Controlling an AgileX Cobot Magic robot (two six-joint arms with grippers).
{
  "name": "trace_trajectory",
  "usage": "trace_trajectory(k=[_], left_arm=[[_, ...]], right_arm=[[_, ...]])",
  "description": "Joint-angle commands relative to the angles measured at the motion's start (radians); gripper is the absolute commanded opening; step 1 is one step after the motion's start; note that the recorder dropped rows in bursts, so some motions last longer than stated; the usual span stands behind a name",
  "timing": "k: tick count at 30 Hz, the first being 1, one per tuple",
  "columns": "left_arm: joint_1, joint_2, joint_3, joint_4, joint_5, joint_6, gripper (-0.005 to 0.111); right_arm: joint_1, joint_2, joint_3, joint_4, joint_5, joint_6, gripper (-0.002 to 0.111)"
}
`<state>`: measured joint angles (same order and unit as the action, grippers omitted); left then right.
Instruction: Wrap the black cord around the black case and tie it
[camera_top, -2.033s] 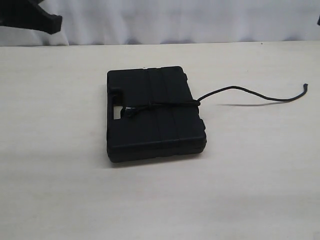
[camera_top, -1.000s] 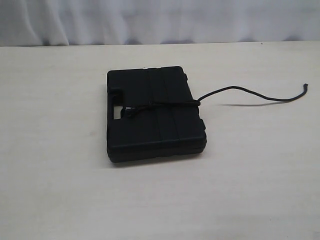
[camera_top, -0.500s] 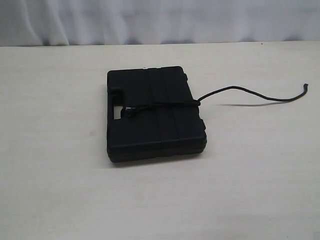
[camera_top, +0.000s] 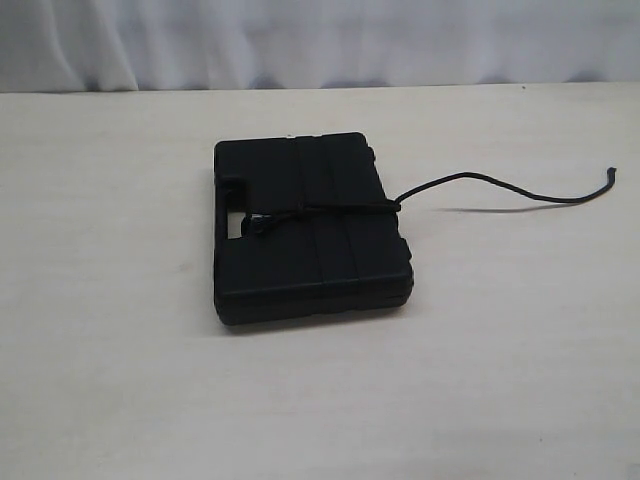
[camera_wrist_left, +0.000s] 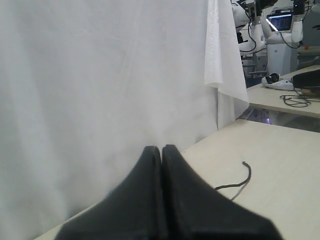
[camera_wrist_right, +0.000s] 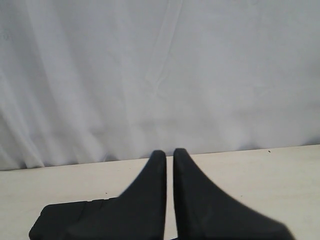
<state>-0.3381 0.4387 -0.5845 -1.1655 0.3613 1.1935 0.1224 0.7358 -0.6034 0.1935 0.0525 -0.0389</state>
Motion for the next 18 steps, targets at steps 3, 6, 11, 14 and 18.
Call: trace_trajectory(k=[3, 6, 11, 14, 18], left_arm=[[0.001, -0.071, 0.003, 0.544, -0.009, -0.545, 0.000], [0.001, -0.097, 0.003, 0.930, -0.009, -0.987, 0.000], [0.015, -0.144, 0.010, 1.260, -0.015, -1.381, 0.000], [0.067, -0.193, 0.067, 1.258, -0.089, -1.379, 0.000], [0.183, -0.296, 0.199, 1.258, -0.235, -1.379, 0.000]], right_arm=[[-0.004, -0.005, 0.006, 0.004, 0.001, 0.003, 0.004], [-0.004, -0.005, 0.006, 0.004, 0.001, 0.003, 0.004], [-0.004, -0.005, 0.006, 0.004, 0.001, 0.003, 0.004], [-0.004, -0.005, 0.006, 0.004, 0.001, 0.003, 0.004], [-0.004, -0.005, 0.006, 0.004, 0.001, 0.003, 0.004]])
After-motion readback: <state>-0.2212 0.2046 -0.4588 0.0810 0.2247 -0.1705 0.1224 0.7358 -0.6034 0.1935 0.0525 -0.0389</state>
